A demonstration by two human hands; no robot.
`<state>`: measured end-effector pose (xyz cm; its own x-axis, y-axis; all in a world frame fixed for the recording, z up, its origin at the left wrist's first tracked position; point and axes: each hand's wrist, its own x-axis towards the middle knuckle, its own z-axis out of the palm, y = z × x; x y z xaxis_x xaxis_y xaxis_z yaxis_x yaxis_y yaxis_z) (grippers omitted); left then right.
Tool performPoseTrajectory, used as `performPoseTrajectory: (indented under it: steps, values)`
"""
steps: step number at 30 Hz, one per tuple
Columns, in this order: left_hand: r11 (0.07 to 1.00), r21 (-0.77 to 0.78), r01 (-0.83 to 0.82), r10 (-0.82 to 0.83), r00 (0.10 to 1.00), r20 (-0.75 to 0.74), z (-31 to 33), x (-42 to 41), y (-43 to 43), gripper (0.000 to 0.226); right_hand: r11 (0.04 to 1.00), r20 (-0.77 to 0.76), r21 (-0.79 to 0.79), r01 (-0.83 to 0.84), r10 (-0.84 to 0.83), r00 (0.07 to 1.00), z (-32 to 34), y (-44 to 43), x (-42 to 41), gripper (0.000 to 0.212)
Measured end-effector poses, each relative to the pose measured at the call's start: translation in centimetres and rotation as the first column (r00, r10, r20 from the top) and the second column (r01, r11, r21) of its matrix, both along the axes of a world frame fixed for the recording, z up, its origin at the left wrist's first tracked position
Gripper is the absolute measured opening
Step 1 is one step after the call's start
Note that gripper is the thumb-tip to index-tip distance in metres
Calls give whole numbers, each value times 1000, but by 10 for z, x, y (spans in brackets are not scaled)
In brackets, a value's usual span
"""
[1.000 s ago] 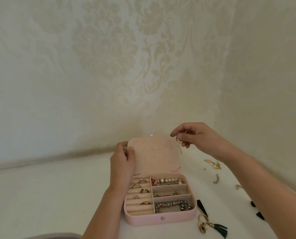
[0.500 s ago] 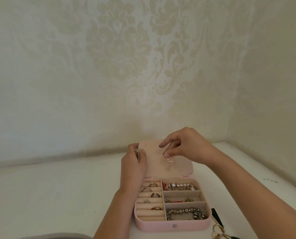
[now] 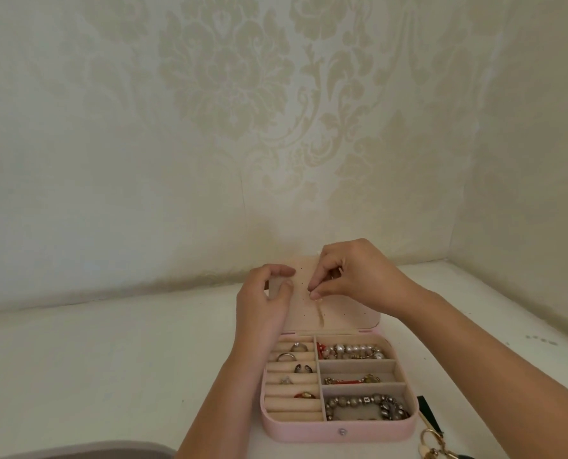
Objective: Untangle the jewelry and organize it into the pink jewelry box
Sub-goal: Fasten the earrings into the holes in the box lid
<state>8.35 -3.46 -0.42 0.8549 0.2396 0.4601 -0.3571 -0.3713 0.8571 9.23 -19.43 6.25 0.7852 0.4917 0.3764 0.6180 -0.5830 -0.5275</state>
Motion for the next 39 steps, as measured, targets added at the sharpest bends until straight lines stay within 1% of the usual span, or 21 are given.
performPoseTrajectory:
  steps: [3,5,7,9,11,14,18,23,25,31,36,39]
  values:
    - [994,-100,37,-36,999,8,4,-1,0,33,1000,9,-8,1,-1,1000,-1,-2,1,11]
    - [977,-194,88,-88,996,6,7,-3,0,43,999,61,-34,2,0,998,-4,-1,3,8]
    - [961,-246,122,-127,992,-4,10,-4,2,50,998,133,-55,7,0,991,-7,0,5,6]
    - [942,-300,148,-166,986,-35,12,-5,2,47,997,191,-75,5,10,982,-9,0,6,6]
    - [924,-345,167,-201,977,-65,13,-4,4,36,994,250,-106,-21,48,967,-10,1,5,7]
    - [910,-369,188,-231,970,-76,13,-4,4,24,990,286,-125,-63,97,953,-10,2,5,8]
    - [909,-362,205,-248,966,-76,12,-4,4,20,987,332,-153,-52,101,938,-11,3,5,6]
    - [907,-359,219,-267,959,-91,12,-3,4,17,972,512,-234,0,123,850,-11,7,6,12]
    - [901,-370,227,-280,955,-95,12,-4,5,14,969,553,-245,-3,143,821,-12,7,6,11]
    - [842,-488,232,-326,938,-116,11,-6,7,16,974,588,-224,-11,144,796,-19,1,10,10]
    - [833,-512,208,-314,941,-128,9,-5,6,16,974,636,-225,-10,155,756,-24,0,13,9]
    - [826,-518,221,-324,939,-115,10,-6,6,15,967,654,-255,-4,175,736,-25,1,13,8]
